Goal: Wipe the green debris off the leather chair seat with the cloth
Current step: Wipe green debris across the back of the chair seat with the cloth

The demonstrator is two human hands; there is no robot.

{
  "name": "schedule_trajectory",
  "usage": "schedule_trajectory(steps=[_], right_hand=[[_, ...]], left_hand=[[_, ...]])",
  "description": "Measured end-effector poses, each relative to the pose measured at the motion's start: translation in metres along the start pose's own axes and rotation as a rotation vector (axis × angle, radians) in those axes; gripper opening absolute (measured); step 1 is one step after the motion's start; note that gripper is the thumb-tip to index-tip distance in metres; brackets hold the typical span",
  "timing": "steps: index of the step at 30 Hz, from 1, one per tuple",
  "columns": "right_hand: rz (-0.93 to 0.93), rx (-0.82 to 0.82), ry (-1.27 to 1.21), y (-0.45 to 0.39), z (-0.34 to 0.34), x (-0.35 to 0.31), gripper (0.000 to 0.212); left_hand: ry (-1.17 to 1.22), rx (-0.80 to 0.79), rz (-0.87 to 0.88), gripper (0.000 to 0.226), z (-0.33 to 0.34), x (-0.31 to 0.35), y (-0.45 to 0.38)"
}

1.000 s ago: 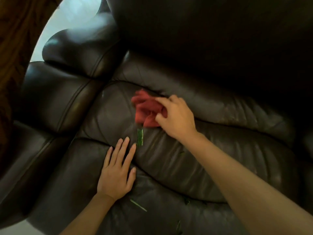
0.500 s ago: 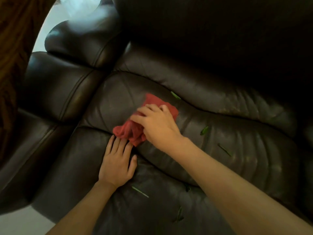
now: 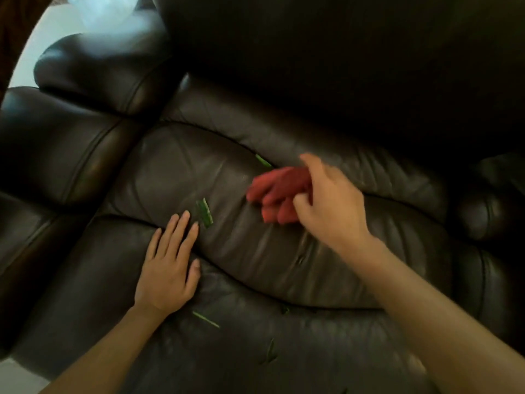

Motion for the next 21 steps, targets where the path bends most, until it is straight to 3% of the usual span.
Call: schedule_trajectory(steps=[4, 11, 19, 21], right_hand=[[0.175, -0.171, 0.057, -0.009, 0.052, 0.04, 0.047], [0.125, -0.036, 0.009, 0.016, 0.053, 0.038, 0.039], [0.037, -0.087, -0.033, 0.108, 0.045, -0.011, 0.029], [0.034, -0.032, -0.111, 0.1, 0.034, -0.027, 0.026]], left_hand=[[-0.001, 0.011, 0.001, 0.062, 0.0, -0.001, 0.001], [0.002, 0.009, 0.0, 0.06, -0.011, 0.002, 0.002], [0.227, 0.032, -0.061, 0.051, -0.046, -0.005, -0.001], [0.195, 0.043, -0.105, 0.048, -0.05, -0.016, 0.001]])
Point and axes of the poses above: each hand's wrist, its own y-axis away from the middle knuckle, its own z-axis out of the palm, x = y × z, the point moved 9 cm from there along -y, towards the middle knuckle, and after that the axes turned 9 degrees about -y, right-handed, at the moved point
